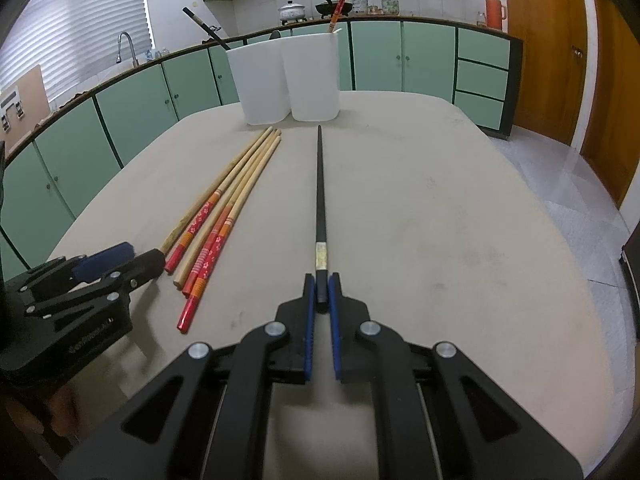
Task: Organize utensils
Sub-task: 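Close the left gripper on a plain wooden chopstick while the right gripper holds the black one, then lift both chopsticks and carry them over the white holder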
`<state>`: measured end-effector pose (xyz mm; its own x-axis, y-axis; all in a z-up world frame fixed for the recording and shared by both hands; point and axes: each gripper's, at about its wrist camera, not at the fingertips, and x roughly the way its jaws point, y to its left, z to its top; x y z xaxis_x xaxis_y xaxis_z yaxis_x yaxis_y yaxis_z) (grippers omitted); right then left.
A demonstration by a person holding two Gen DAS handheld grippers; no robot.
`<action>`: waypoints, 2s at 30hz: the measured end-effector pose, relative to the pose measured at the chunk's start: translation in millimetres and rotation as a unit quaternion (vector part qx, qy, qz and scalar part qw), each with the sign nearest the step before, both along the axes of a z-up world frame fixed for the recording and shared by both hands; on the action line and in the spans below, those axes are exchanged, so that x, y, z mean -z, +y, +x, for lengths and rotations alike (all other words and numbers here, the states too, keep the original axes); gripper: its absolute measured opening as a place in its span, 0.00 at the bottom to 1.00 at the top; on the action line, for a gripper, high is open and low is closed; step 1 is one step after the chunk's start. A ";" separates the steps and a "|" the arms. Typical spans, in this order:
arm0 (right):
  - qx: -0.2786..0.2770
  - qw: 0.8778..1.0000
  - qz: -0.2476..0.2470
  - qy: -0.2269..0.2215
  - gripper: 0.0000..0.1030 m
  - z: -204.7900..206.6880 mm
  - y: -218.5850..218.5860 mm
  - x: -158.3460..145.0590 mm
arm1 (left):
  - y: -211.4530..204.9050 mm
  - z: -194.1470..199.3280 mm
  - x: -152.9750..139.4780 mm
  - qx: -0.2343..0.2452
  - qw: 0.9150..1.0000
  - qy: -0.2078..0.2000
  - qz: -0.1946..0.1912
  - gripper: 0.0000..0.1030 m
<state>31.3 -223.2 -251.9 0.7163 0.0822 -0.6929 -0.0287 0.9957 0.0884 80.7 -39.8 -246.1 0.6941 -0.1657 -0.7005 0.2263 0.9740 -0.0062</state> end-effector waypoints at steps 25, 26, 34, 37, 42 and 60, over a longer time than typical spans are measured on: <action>-0.002 0.997 -0.004 -0.075 0.06 -6.8 -11.6 -74.8 | 7.0 -14.9 -91.8 0.013 0.991 -0.119 -0.051 0.07; -0.001 0.997 -0.003 -0.078 0.06 -7.5 -13.8 -78.5 | 8.3 -14.5 -96.3 0.012 0.991 -0.123 -0.055 0.06; -0.005 0.996 0.009 -0.093 0.06 4.0 -24.1 -119.0 | 12.2 1.1 -129.2 0.012 0.986 -0.150 -0.072 0.07; -0.009 0.995 0.013 -0.100 0.06 13.0 -29.1 -137.8 | 10.5 13.1 -140.6 0.018 0.985 -0.152 -0.074 0.07; -0.020 0.995 0.027 -0.093 0.06 40.7 -35.4 -167.3 | 8.7 37.0 -157.3 0.024 0.986 -0.145 -0.072 0.06; -0.086 0.992 0.035 -0.091 0.06 109.0 -33.1 -238.1 | 16.3 69.7 -208.6 0.034 0.985 -0.150 -0.077 0.06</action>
<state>140.3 -256.3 -13.7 0.8001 0.2562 -0.5425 -0.2185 0.9666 0.1342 150.4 -23.5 -37.5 0.8498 -0.3071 -0.4284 0.3049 0.9494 -0.0757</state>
